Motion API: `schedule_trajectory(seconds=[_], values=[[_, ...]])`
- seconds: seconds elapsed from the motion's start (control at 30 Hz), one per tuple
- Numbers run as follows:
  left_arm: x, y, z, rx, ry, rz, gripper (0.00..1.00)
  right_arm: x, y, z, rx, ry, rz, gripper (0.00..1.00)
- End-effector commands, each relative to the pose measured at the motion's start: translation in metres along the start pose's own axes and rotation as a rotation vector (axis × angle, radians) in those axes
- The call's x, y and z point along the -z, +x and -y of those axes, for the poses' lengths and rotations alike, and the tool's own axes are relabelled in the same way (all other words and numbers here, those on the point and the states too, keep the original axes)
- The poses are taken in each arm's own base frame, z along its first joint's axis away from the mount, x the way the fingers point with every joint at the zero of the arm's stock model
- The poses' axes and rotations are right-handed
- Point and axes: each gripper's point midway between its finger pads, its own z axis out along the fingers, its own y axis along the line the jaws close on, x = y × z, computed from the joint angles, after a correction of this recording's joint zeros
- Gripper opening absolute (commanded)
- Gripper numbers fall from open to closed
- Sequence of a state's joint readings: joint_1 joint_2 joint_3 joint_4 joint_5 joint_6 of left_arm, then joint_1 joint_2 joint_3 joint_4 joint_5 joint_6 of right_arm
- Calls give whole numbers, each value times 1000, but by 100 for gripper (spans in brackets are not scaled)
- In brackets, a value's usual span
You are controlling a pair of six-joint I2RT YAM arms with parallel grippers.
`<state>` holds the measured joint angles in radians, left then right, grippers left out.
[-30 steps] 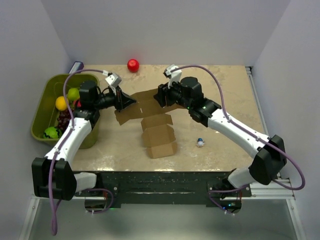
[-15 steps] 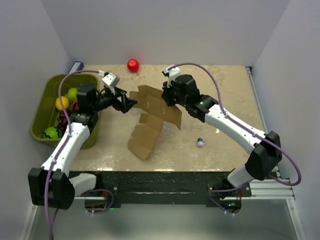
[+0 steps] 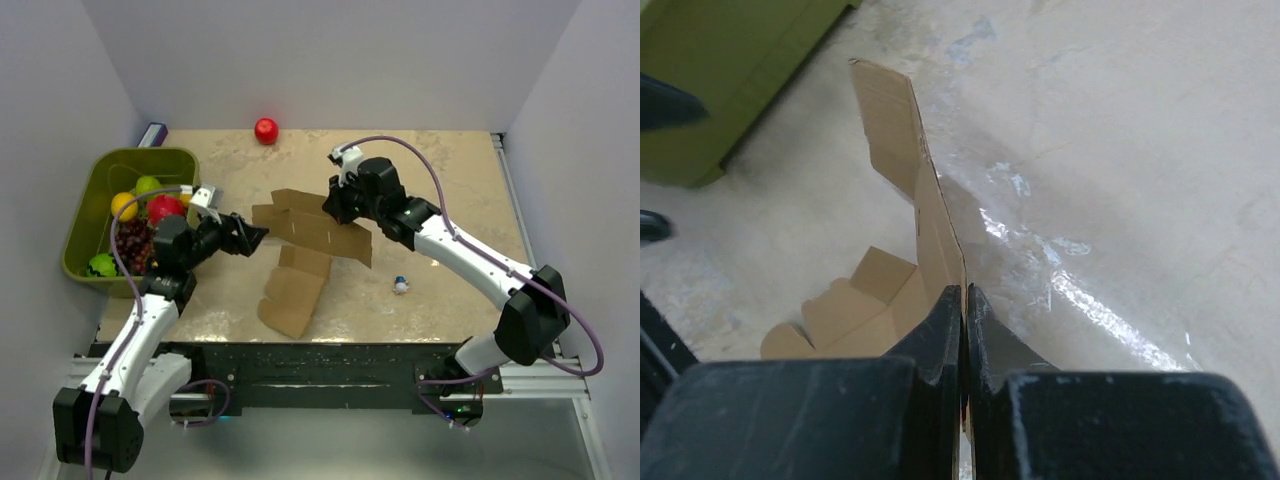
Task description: Fold the paper box
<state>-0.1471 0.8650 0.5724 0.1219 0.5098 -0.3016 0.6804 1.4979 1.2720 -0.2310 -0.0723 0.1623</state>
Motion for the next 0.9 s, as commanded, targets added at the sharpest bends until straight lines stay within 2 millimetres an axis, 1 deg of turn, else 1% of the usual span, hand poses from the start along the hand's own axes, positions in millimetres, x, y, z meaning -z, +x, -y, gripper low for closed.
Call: schedule_trajectory(seconds=[0.0,0.03,0.07,0.1,0.17,0.2,0.27,0.3,0.37,0.4,0.47,0.5,0.57,0.63,0.73,0.8,0.83,0.87], values=[[-6,27,-4,192,-24,12,84,17,-26,-21,25,-197,122,0],[-7,41,-8,209,-34,-10,84,20,-25,-25,32,-250,123,0],[-8,45,-10,215,-39,-16,84,21,-21,-26,35,-274,118,0],[-10,56,-14,230,-51,-42,83,23,-24,-27,42,-293,131,0],[-12,65,-14,249,-46,-63,82,25,-21,-29,44,-337,128,0],[-12,75,-13,263,-41,-86,82,26,-23,-26,44,-342,135,0],[-14,78,-8,273,-12,-76,81,27,-21,-27,44,-367,132,0],[-13,88,-8,284,-8,-90,80,29,-23,-28,49,-372,138,0],[-13,88,-3,283,23,-79,79,29,-22,-28,51,-384,134,0],[-13,94,-2,291,30,-88,79,29,-22,-28,50,-388,133,0],[-15,92,5,284,73,-76,78,29,-22,-28,49,-393,131,0],[-16,97,6,290,79,-87,78,30,-23,-29,52,-399,133,0],[-19,99,10,272,96,-88,78,30,-23,-29,52,-404,133,0],[-22,105,13,266,106,-104,77,31,-22,-31,54,-416,130,0],[-27,113,14,251,118,-121,72,33,-22,-33,57,-436,128,0],[-28,117,12,243,112,-124,61,33,-20,-34,53,-443,122,0],[-28,117,12,241,112,-124,54,33,-19,-34,55,-451,120,0],[-28,119,9,235,100,-123,50,33,-20,-35,55,-451,120,0]])
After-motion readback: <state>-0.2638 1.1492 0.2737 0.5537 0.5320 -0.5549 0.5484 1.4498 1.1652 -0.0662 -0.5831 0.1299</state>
